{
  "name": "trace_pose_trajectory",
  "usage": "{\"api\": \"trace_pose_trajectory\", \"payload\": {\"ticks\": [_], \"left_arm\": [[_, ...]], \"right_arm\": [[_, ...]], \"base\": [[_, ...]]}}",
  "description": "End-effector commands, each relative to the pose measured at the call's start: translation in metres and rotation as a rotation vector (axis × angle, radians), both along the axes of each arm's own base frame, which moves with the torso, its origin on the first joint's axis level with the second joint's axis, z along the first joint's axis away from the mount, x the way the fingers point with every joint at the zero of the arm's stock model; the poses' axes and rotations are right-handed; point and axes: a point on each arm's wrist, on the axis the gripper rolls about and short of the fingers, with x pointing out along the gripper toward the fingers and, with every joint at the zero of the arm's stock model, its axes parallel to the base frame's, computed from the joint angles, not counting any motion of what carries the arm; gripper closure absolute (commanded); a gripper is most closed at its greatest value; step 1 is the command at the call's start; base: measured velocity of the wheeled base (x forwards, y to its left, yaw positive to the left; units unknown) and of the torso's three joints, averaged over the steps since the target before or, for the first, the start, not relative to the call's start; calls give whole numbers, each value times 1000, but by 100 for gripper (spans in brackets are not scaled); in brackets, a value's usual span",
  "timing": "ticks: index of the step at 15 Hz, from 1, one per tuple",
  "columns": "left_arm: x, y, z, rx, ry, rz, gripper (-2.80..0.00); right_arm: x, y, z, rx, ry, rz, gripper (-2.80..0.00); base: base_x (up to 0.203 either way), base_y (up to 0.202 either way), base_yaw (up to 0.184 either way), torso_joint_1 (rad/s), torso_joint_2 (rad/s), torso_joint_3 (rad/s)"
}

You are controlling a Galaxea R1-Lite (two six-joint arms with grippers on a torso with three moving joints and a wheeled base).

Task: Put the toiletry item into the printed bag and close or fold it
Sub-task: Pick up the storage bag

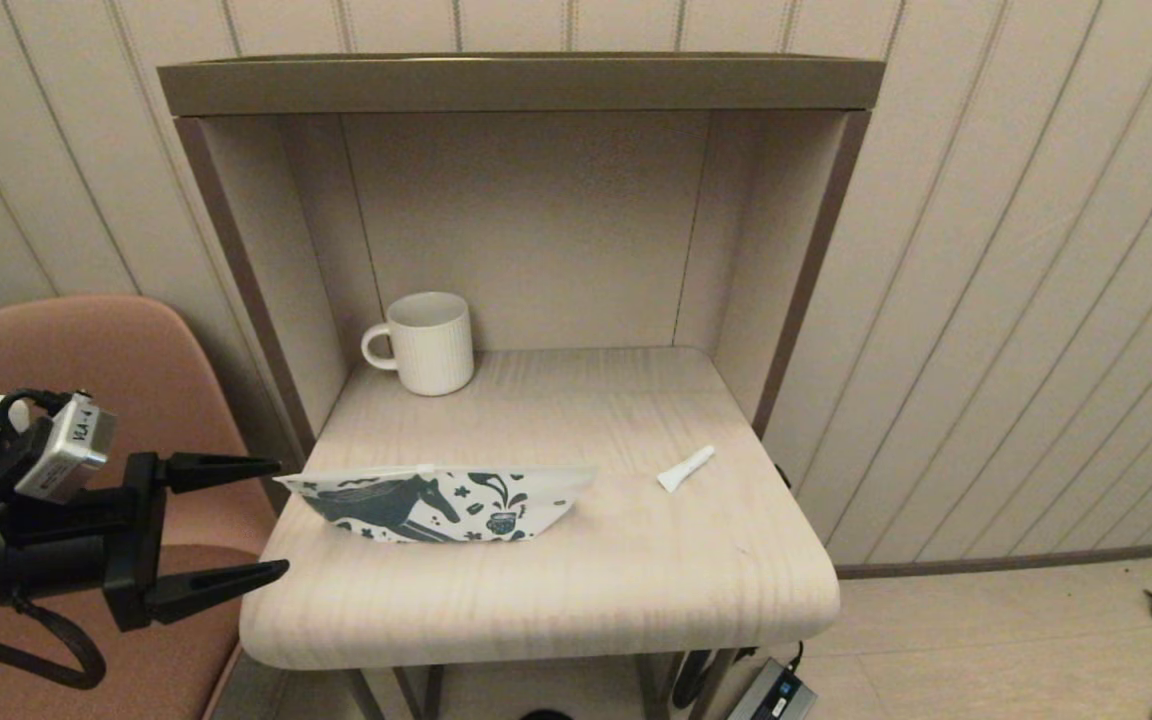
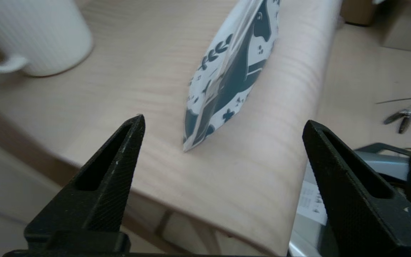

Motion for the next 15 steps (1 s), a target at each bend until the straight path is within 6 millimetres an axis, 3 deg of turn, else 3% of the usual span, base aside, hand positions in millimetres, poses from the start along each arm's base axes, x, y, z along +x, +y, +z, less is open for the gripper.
{"api": "trace_pose_trajectory", "payload": {"ticks": [1,10,15], "left_arm": [[8,-7,0,-1,-2,-39,-280],[45,-42,-1,58,-12,-114,-280],[51,-47,6,60,-37,-129,-280]], "right_arm": [[0,0,0,0,0,1,0],[0,0,0,0,0,1,0],[0,0,0,0,0,1,0]], "base": [[0,0,0,0,0,0],[0,0,0,0,0,0],[0,0,0,0,0,0]]}}
